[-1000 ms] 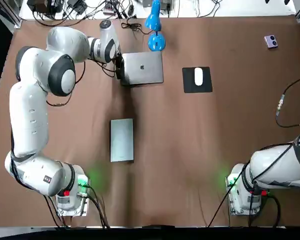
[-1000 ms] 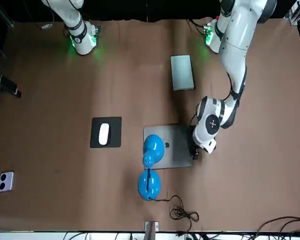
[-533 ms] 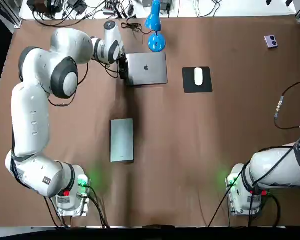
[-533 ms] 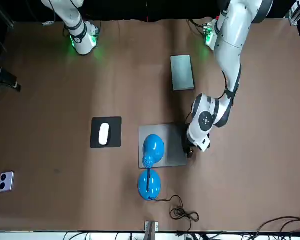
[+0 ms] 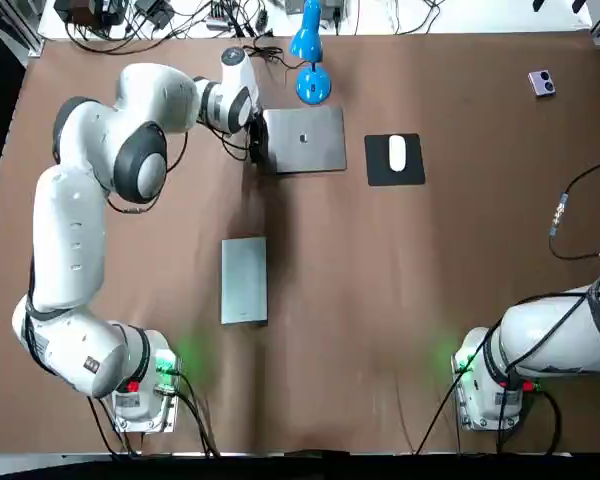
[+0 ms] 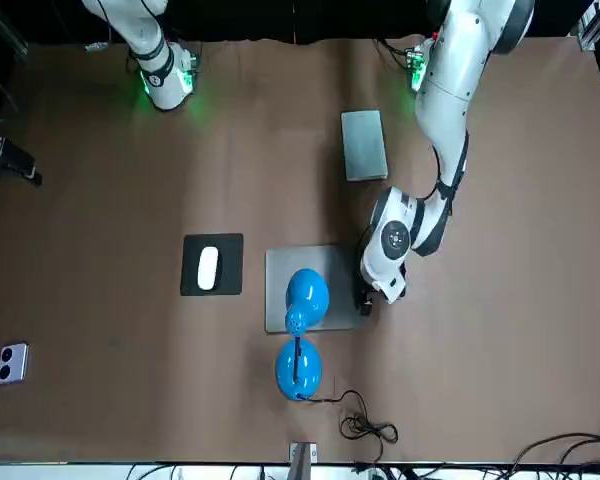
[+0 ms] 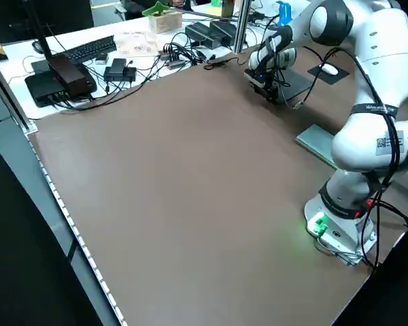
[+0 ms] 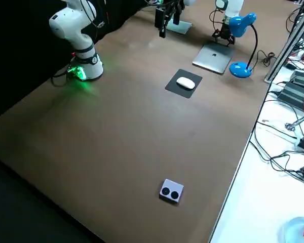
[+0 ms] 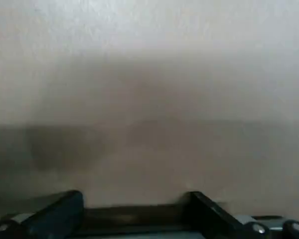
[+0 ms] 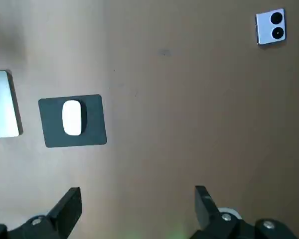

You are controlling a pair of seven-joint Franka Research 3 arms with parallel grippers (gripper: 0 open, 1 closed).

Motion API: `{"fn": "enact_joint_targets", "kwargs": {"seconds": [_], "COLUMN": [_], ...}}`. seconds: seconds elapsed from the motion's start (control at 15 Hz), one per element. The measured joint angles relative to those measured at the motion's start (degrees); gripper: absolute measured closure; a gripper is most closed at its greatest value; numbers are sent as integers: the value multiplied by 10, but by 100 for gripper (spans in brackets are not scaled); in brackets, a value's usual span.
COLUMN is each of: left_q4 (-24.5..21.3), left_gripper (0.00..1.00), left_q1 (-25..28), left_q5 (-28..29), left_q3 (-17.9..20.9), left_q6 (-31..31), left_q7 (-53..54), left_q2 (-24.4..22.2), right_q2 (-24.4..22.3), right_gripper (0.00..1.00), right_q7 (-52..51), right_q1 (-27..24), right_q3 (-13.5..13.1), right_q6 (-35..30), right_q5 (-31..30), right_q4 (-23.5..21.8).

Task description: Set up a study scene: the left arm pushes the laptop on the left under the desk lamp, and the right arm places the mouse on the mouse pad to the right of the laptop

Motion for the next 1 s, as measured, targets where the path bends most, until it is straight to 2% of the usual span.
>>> {"fn": "enact_joint_targets", "kwargs": {"seconds": [0.67, 1.0], "left_q4": [11, 13], "left_gripper": [0, 0], "left_q1": [-15, 10], "left_q5": [0, 0], "left_q3": [0, 0], "left_q6": [4, -4], "left_q7": [-2, 39], "left_q2": [7, 1], "right_q2": [0, 0], "right_gripper": [0, 0], "right_q7": [0, -1], "right_q1": [6, 6], "right_q3": [-3, -5], "right_q6": [2, 6], "right_q5": [-9, -9], "right_q4": [-1, -1]}}
